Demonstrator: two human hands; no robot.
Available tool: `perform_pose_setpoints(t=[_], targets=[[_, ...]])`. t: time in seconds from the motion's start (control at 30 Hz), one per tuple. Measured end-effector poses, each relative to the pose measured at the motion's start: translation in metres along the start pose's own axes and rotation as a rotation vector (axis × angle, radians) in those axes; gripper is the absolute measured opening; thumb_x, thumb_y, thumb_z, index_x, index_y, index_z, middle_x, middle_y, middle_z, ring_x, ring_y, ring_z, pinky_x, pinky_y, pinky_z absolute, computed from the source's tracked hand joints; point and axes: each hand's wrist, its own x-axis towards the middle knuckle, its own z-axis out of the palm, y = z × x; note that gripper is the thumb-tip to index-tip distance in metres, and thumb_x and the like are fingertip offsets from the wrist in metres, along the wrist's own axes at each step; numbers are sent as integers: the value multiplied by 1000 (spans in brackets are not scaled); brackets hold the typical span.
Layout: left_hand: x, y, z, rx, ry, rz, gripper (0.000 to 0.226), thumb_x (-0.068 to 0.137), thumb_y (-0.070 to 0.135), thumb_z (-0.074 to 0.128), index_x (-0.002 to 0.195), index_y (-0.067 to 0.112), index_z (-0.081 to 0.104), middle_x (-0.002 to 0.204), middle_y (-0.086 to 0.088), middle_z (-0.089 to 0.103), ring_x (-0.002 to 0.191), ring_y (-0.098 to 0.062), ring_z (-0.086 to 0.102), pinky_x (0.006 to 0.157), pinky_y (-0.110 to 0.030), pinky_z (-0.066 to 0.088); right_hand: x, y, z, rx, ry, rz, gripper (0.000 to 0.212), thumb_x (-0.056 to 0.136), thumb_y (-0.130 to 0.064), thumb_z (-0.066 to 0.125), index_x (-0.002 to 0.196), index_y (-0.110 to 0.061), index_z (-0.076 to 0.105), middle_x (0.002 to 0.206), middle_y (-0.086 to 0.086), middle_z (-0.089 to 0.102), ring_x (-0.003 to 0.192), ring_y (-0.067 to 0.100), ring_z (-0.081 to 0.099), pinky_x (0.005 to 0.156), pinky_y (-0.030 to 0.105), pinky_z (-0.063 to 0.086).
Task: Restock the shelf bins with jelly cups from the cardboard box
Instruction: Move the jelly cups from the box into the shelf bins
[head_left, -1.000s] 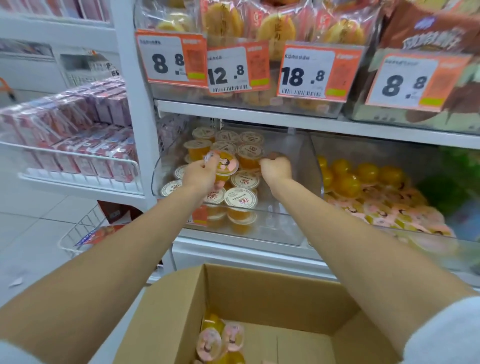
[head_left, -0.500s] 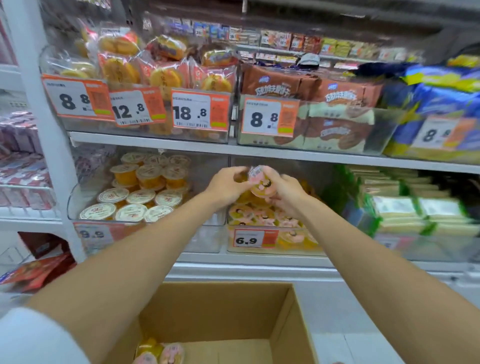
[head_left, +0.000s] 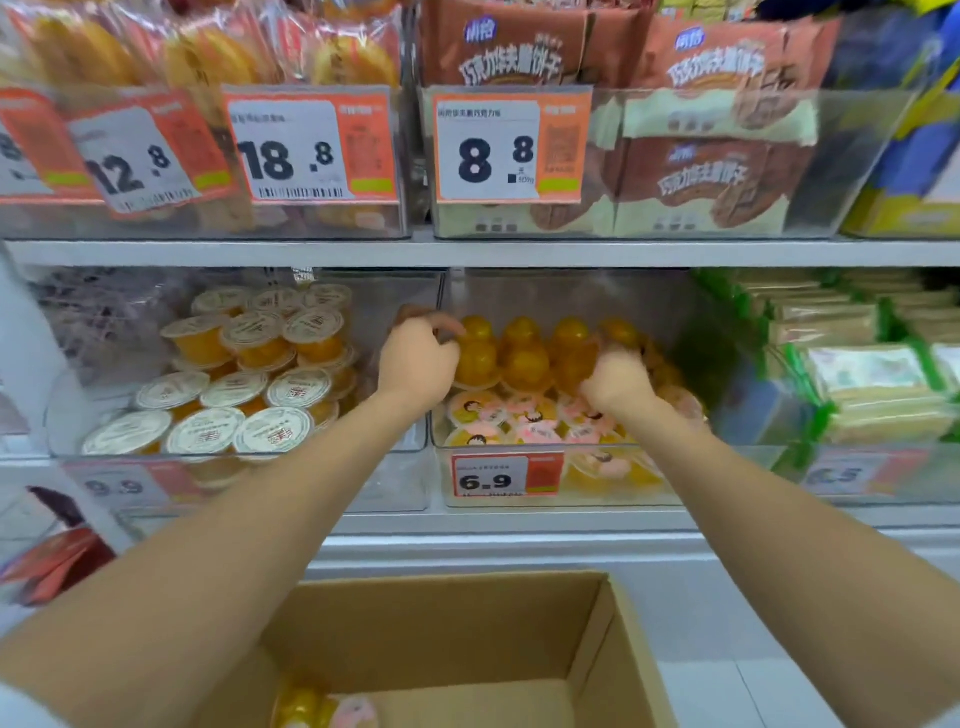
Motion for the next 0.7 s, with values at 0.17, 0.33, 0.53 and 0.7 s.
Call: perform_pose_setpoints(t=[0.17, 0.33, 0.53, 0.7], targets=[[-2, -1, 0, -6, 14, 2, 24, 88, 10, 52, 86, 30, 65, 99, 3, 63, 86, -11, 54, 81, -29, 50, 3, -2, 6, 289, -23, -40, 40, 70, -43, 71, 98, -14, 63, 93, 4, 64, 87, 22, 61, 75, 32, 49], [-5, 0, 2, -40, 34, -1, 24, 88, 9, 51, 84, 29, 65, 102, 2, 66, 88, -12, 57, 78, -24, 42, 19, -8, 13, -34, -43, 48, 76, 86, -48, 60, 146, -13, 30, 146, 16, 35, 129, 33, 44, 99, 41, 43], [-16, 1, -5, 1, 51, 23, 21, 91, 15, 49, 86, 31, 63, 111, 1, 61, 97, -15, 57, 80, -27, 43, 12, -22, 12, 90, -75, 62, 66, 74, -54, 55, 125, -13, 55, 132, 14, 53, 126, 37, 45, 98, 41, 44], [-19, 0, -4, 62, 16, 25, 22, 95, 18, 48, 102, 22, 69, 127, -4, 53, 113, -23, 52, 93, -30, 39, 8, -31, 12, -62, -80, 110, 89, 87, -64, 51, 153, -14, 17, 158, 16, 18, 145, 37, 17, 110, 53, 33]])
